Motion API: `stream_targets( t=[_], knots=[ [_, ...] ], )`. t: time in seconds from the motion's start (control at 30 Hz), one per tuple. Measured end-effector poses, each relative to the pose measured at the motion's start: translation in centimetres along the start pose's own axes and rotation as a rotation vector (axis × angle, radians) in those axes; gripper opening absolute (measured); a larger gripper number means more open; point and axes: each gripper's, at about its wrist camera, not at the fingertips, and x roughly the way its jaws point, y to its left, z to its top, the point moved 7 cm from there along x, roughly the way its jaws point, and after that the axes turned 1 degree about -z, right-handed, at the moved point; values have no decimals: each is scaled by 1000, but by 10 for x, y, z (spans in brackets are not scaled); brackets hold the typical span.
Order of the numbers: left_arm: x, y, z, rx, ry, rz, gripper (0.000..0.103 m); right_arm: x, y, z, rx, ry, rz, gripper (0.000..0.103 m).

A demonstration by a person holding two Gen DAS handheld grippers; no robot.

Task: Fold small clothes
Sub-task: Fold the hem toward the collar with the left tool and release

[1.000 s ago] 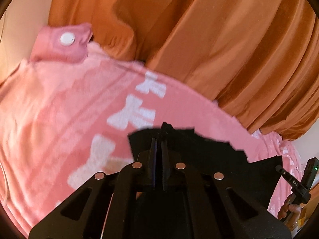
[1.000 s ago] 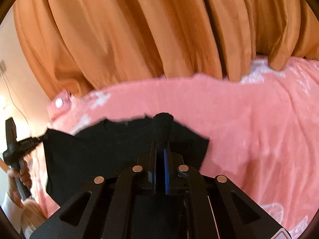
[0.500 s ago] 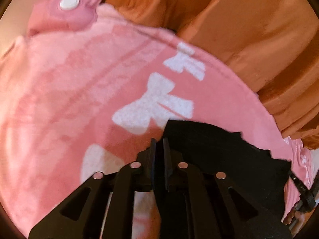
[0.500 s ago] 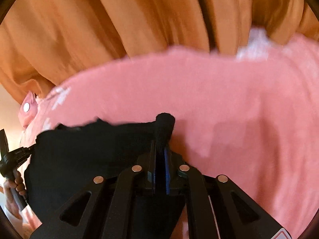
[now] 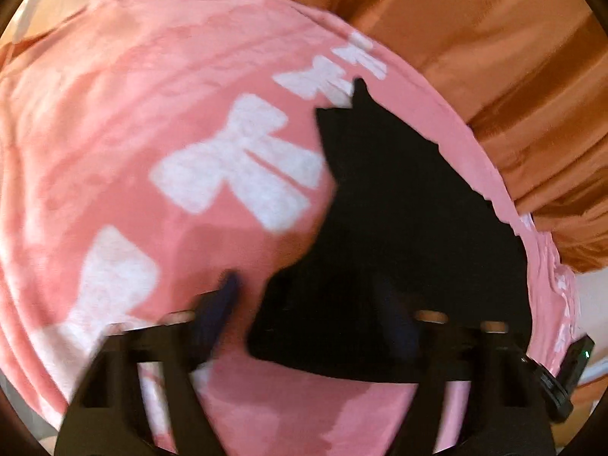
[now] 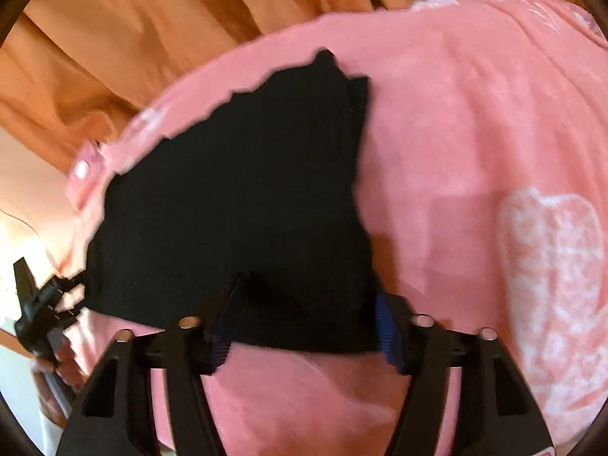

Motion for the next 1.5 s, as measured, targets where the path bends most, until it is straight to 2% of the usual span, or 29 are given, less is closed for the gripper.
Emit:
stream_targets(
  t=[0.03,0.07,0.1,0.2,0.3,0.33,0.4,0.47,0.53,0.57,0.63,0.7,0.73,0.77,0.83,0.9,0.97,1.0,1.03,1.07,1.13,1.17,1.23,1.3,1.33,1.37,1.4,1.43,1.5],
  knots=[
    [1,-1,-3,-12,38,-31,13,5,1,2,0,22,1,11],
    [-2,-2,-5,-36,65,-72,5,4,1,5,22,26,18,8],
    [-14,-2,-6,-41,70,-84,5,-5,3,7,31,17,39,8],
    [-46,-5,-18,41,68,-65,4,-41,13,9,-42,-26,9,5],
    [-56,2,-49,100,142,-43,3,-70,4,-7,-84,-3,-70,5],
    [-50,9,-64,100,177,-11,3,-71,-4,-16,-85,21,-102,5],
    [-39,16,-79,94,209,5,3,-59,-22,-37,-39,90,-116,5],
    [-32,21,-85,64,196,11,3,-47,-24,-49,-60,142,-158,6],
    [-40,15,-80,65,171,9,6,-46,-15,-46,-123,121,-224,10],
    [-49,12,-74,73,145,16,6,-51,-12,-39,-133,85,-249,12],
    [-69,1,-55,102,62,22,14,-68,-12,-18,-116,-3,-284,17],
    [-85,-15,-28,126,-36,19,46,-85,-9,7,-91,-99,-277,20],
    [-89,-26,-14,137,-91,8,50,-89,-6,15,-86,-129,-254,20],
    [-85,-39,-2,154,-117,11,51,-88,2,27,-89,-150,-209,17],
    [-62,-65,9,211,-111,-7,51,-71,30,43,-125,-156,-126,10],
    [-26,-83,12,265,-92,24,51,-38,56,52,-199,-121,-72,7],
    [18,-72,9,292,-33,105,50,1,49,52,-232,-41,-112,3],
    [37,-57,8,274,-3,148,53,21,31,56,-226,-11,-187,0],
    [38,-51,10,260,-40,123,54,32,18,63,-206,-14,-236,0],
    [34,-44,12,251,-60,129,55,31,2,71,-164,-49,-211,0],
    [34,-36,16,215,-51,108,56,16,-19,82,-56,-64,-252,0],
    [33,-35,17,208,-53,107,56,9,-18,83,-56,-81,-266,0],
    [35,-39,16,231,-64,133,57,3,9,78,-96,-88,-181,0],
    [36,-44,14,246,-72,147,57,5,28,64,-159,-73,-141,0],
    [36,-43,14,248,-71,141,57,21,28,55,-209,-42,-201,0],
    [36,-41,13,236,-68,126,57,28,15,52,-201,-33,-231,0],
    [35,-39,17,225,-64,120,57,26,10,53,-151,-61,-192,0],
    [28,-36,15,199,-61,121,57,18,4,56,-70,-46,-194,0],
    [2,-41,2,181,-85,81,55,-7,15,62,-99,-107,-258,2]
  ],
)
